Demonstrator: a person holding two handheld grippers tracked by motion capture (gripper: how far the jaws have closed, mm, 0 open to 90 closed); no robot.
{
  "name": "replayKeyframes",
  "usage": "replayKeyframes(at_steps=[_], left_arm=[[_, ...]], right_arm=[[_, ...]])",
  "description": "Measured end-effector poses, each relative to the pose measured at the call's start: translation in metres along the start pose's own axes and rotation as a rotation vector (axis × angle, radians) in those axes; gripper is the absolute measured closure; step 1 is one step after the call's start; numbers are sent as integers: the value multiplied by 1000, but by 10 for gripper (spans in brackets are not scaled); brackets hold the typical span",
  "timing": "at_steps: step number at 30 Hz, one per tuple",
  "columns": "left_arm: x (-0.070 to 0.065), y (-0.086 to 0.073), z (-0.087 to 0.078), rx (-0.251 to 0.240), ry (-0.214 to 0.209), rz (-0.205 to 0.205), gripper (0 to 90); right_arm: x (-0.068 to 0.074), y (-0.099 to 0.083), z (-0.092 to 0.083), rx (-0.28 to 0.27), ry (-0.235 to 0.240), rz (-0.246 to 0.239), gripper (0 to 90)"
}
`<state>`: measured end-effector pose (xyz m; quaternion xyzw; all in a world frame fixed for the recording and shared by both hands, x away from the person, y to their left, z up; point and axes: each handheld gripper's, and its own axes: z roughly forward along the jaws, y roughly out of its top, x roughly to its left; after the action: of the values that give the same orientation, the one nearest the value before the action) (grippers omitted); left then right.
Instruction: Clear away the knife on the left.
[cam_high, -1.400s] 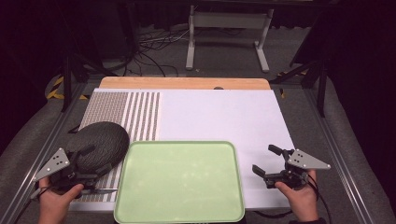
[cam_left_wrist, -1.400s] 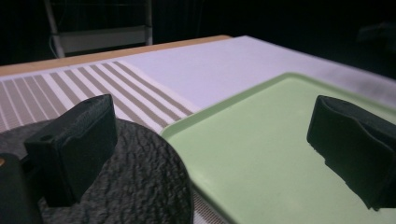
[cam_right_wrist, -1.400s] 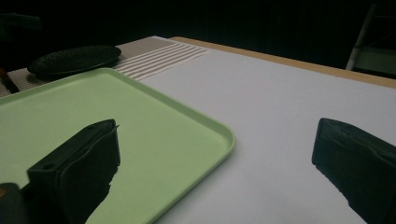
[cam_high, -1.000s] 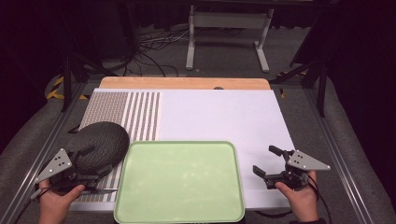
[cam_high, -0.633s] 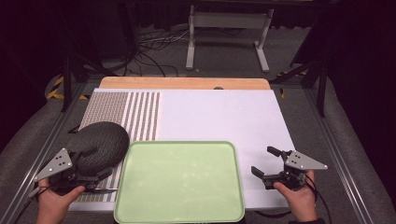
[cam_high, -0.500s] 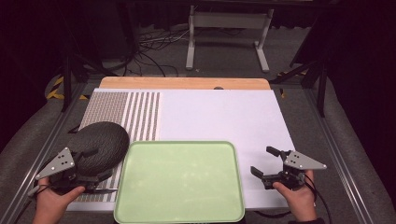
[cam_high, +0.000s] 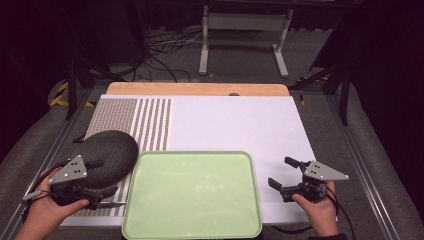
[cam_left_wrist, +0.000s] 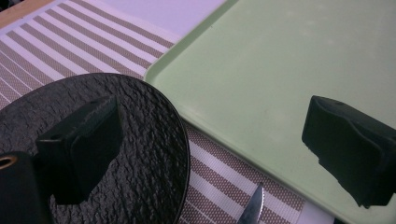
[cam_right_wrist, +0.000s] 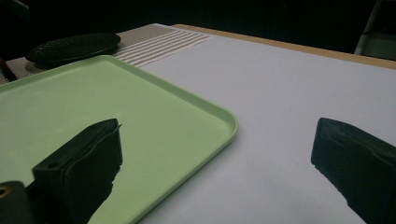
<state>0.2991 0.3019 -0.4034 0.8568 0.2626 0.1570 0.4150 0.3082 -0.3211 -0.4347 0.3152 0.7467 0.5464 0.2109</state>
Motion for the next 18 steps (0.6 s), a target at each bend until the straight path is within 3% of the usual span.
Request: replayKeyframes(at_steps=[13, 18], left_arm=[[1, 4, -4, 126, -32, 49, 64], [0, 4, -4, 212, -52, 85, 75]], right_arm=[[2, -1, 3, 25, 23, -2, 28], [2, -1, 3, 25, 20, -1, 28]])
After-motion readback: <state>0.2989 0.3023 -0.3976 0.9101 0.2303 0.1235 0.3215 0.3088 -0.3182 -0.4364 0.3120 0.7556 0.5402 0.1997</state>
